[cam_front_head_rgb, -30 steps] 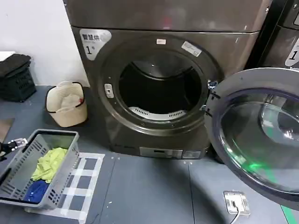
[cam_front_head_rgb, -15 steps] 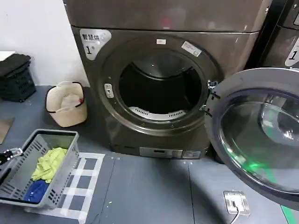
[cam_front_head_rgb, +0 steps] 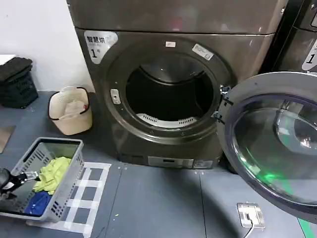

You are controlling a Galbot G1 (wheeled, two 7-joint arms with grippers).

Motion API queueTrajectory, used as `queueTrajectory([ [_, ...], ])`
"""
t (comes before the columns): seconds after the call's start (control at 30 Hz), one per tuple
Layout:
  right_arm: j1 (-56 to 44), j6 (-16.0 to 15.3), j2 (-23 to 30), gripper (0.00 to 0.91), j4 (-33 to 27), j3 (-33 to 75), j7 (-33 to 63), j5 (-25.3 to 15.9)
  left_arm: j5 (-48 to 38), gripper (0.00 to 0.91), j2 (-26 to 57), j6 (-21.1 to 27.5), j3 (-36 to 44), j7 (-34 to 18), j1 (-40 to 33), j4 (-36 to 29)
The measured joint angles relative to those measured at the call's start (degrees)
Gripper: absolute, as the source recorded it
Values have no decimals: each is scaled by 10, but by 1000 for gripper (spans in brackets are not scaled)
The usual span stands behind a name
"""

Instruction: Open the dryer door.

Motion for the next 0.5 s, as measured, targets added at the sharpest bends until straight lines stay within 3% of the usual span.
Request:
queueTrajectory([
  [0.5, 0, 1, 1, 907, 1, -3, 0, 1, 9, 907, -2, 0, -3, 4, -33, 19],
])
